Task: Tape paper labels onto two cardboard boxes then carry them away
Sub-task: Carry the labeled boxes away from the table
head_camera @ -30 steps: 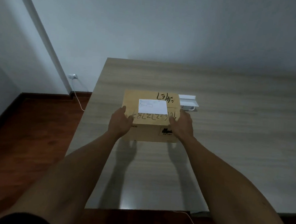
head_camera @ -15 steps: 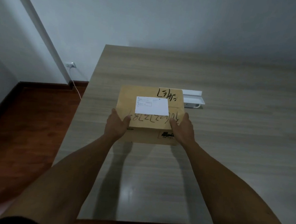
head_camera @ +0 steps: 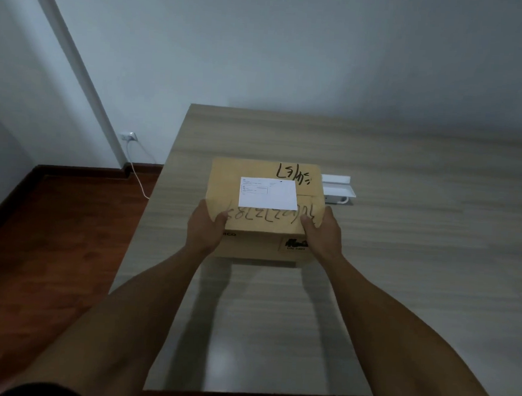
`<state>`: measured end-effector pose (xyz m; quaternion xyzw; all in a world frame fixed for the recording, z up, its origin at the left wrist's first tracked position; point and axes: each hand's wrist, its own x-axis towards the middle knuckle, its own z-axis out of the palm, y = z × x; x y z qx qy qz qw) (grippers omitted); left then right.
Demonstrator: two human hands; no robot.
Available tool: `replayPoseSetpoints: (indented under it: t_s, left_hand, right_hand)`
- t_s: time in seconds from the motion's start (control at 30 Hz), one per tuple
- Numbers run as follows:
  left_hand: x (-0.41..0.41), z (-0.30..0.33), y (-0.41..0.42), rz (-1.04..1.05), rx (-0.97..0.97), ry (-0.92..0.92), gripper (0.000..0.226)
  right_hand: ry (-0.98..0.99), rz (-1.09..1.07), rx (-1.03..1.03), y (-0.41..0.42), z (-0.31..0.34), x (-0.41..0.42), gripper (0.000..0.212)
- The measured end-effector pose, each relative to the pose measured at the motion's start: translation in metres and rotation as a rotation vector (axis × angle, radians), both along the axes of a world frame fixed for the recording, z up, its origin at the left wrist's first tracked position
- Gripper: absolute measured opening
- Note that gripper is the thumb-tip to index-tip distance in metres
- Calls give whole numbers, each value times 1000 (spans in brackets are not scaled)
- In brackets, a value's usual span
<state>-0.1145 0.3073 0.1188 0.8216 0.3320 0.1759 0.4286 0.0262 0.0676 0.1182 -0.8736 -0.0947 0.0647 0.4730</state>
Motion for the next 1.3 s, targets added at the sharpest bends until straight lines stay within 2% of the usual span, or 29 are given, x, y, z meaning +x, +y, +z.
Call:
replayPoseSetpoints:
  t_s: [0.13, 0.27, 0.37, 0.5, 0.6, 0.73, 0.87, 0.93, 1.13, 1.3]
  left_hand:
    - [-9, 37, 9, 8, 43, -48, 47]
    - [-27, 67, 17, 11, 67, -104, 45]
    - [-48, 84, 23, 24, 81, -135, 44]
    - [-81, 100, 32, 82, 117, -140, 47]
    - [-112, 110, 37, 145, 154, -122, 46]
    - [-161, 119, 43, 235, 191, -107, 49]
    - [-223, 127, 43, 370, 194, -74, 72]
    - [-258, 130, 40, 457, 177, -76, 76]
    - [-379, 135, 25, 652, 166, -90, 78]
    - [-491, 140, 6, 840, 209, -34, 72]
  right_hand:
    - [-66, -2, 4, 9, 37, -8, 42]
    - [-122, -1, -21, 22, 64, -19, 64]
    - [-157, 24, -4, 32, 79, -33, 58]
    - [-188, 70, 21, 49, 92, -53, 68]
    - [-216, 134, 30, 66, 104, -74, 53]
    - [-218, 215, 52, 88, 115, -106, 65]
    - [-256, 317, 77, 110, 124, -152, 49]
    - [-284, 366, 88, 121, 127, -177, 41]
    - [-268, 570, 109, 154, 129, -274, 45]
    - [-263, 804, 183, 184, 133, -372, 36]
